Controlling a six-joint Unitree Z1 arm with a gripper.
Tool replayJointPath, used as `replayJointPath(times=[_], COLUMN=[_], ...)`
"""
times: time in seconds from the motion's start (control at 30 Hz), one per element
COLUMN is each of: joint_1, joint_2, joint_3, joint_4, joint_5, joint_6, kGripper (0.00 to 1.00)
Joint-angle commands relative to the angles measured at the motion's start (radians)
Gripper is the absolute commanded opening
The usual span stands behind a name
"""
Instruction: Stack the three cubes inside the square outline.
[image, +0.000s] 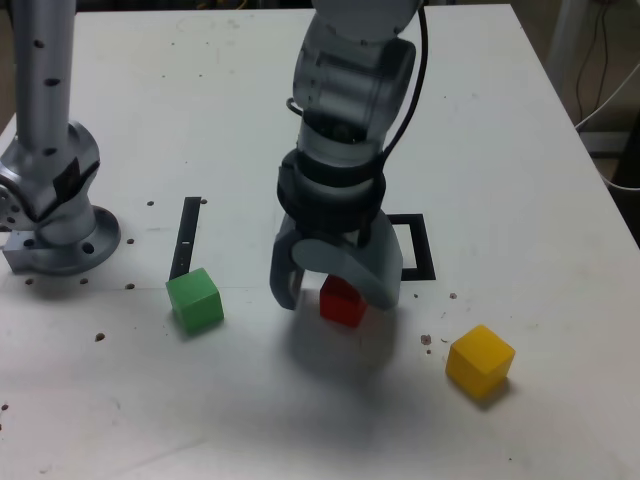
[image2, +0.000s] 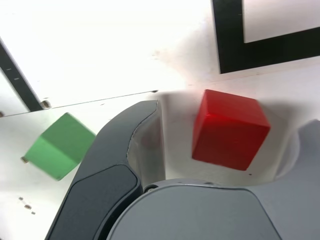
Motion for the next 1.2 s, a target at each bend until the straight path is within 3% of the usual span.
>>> replayJointPath(times=[0.0,0.57,0.83,1.17], joint_1=[0.001,0.001,0.001,0.001], joint_2=[0.008,0.004,0.001,-0.005], joint_3=[0.002,-0.008,-0.012,-0.037], joint_4=[-0.016,-0.021,-0.025,-0.017], joint_5=[0.0,0.007,-0.03,-0.025], joint_6=[0.008,0.039,0.063,0.072], kGripper=[0.7,0.27,0.21,0.17])
